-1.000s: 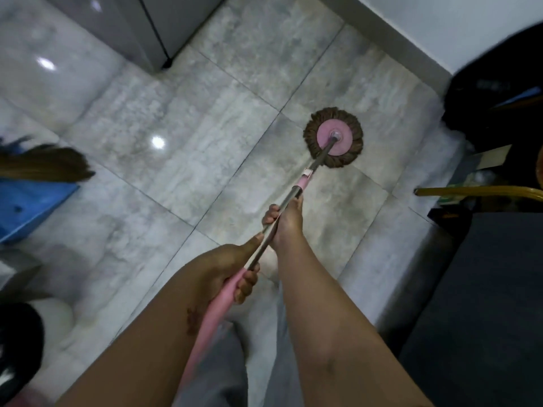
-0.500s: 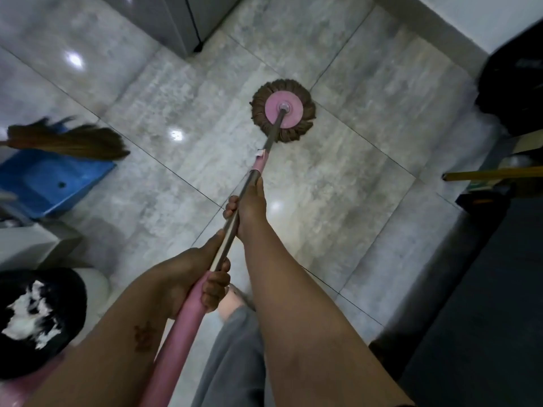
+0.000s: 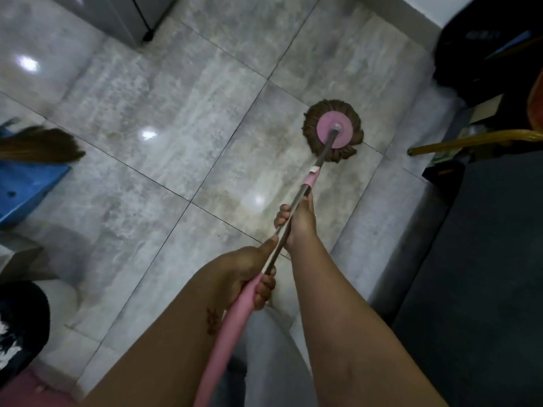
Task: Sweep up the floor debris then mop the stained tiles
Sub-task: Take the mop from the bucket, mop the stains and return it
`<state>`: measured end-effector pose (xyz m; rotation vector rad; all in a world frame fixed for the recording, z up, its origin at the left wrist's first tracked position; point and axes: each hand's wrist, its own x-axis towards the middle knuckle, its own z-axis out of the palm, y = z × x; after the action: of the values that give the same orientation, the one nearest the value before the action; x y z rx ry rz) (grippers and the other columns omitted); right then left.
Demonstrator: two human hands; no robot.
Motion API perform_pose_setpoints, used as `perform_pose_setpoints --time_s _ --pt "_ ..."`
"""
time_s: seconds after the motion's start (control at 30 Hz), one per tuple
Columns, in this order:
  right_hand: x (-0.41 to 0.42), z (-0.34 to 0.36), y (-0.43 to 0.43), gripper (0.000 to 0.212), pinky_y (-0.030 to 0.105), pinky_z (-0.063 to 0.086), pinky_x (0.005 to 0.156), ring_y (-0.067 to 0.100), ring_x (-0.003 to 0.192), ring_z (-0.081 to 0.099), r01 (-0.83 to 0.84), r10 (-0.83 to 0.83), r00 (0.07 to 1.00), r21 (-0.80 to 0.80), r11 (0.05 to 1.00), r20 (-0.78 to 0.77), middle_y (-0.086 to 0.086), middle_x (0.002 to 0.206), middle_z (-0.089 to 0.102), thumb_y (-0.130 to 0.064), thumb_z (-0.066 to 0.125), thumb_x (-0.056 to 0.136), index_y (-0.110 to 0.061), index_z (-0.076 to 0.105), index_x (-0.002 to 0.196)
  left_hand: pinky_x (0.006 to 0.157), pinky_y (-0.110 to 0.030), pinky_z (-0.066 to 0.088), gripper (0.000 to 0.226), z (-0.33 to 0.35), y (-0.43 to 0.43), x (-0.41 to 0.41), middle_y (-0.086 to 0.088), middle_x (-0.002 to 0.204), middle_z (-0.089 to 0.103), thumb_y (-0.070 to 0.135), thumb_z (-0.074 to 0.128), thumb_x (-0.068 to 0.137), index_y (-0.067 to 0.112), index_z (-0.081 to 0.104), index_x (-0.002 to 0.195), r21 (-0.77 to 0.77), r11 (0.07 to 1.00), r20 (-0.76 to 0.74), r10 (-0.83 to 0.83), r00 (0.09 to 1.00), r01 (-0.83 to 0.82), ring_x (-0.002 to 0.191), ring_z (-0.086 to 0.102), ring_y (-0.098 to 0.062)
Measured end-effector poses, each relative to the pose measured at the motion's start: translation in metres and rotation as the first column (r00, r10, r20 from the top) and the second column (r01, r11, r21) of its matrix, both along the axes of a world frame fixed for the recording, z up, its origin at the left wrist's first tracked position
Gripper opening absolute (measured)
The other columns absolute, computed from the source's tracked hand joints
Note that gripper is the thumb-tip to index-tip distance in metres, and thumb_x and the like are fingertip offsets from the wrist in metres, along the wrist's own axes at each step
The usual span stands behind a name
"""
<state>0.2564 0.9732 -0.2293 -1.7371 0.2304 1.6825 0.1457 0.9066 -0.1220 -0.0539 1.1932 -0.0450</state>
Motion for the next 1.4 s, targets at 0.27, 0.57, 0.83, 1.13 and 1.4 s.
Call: perform_pose_setpoints --time_s 0.27,0.57,0.83,1.13,1.4 --pt "-0.005 0.003 -0.087 0.044 0.014 0.030 0.035 0.007 0.034 0.035 0.005 -0.004 0.999 -0.031 0.999 0.044 -0.002 0.060 0.036 -0.048 0.034 0.104 -0.037 0.036 0.147 0.037 -0.014 0.033 0.060 -0.005 -0.082 -0.014 0.000 0.047 0.044 0.069 0.049 0.086 0.013 0.046 0.066 -0.022 1.000 0.039 0.007 0.999 -0.006 0.034 0.036 -0.012" --pt "-0.174 0.011 -0.206 0.030 0.017 0.031 0.034 0.009 0.034 0.035 -0.155 0.155 0.988 0.006 0.988 -0.015 -0.001 0.054 0.039 -0.044 0.032 0.104 -0.045 0.042 0.132 0.035 -0.015 0.032 0.061 0.014 -0.219 -0.161 -0.001 0.047 0.043 0.072 0.052 0.082 0.014 0.049 0.065 -0.001 0.990 -0.087 0.141 0.986 -0.142 0.032 0.036 -0.012" --pt "-0.267 0.028 -0.248 0.044 0.016 0.035 0.038 0.010 0.034 0.037 -0.282 0.278 0.950 -0.007 0.959 -0.145 0.001 0.059 0.038 -0.054 0.035 0.100 -0.051 0.032 0.144 0.031 -0.015 0.031 0.057 0.036 -0.273 -0.229 0.000 0.045 0.034 0.067 0.052 0.082 0.012 0.046 0.067 -0.055 0.942 -0.140 0.321 0.937 -0.331 0.028 0.031 -0.013" --pt "-0.182 0.014 -0.208 0.040 0.015 0.036 0.038 0.010 0.031 0.038 -0.283 0.285 0.946 0.039 0.958 -0.155 0.002 0.059 0.039 -0.043 0.035 0.103 -0.053 0.037 0.141 0.034 -0.017 0.034 0.060 0.024 -0.237 -0.146 0.000 0.045 0.034 0.069 0.052 0.082 0.012 0.047 0.064 -0.061 0.939 -0.083 0.333 0.939 -0.338 0.031 0.032 -0.013" --pt "-0.042 0.001 -0.179 0.038 0.015 0.033 0.036 0.009 0.034 0.036 -0.137 0.139 0.988 0.032 0.990 -0.072 0.002 0.061 0.036 -0.040 0.034 0.105 -0.048 0.038 0.142 0.034 -0.017 0.034 0.063 0.005 -0.194 -0.029 -0.001 0.046 0.037 0.074 0.048 0.083 0.014 0.045 0.064 -0.024 0.994 -0.022 0.108 0.994 -0.108 0.032 0.034 -0.014"
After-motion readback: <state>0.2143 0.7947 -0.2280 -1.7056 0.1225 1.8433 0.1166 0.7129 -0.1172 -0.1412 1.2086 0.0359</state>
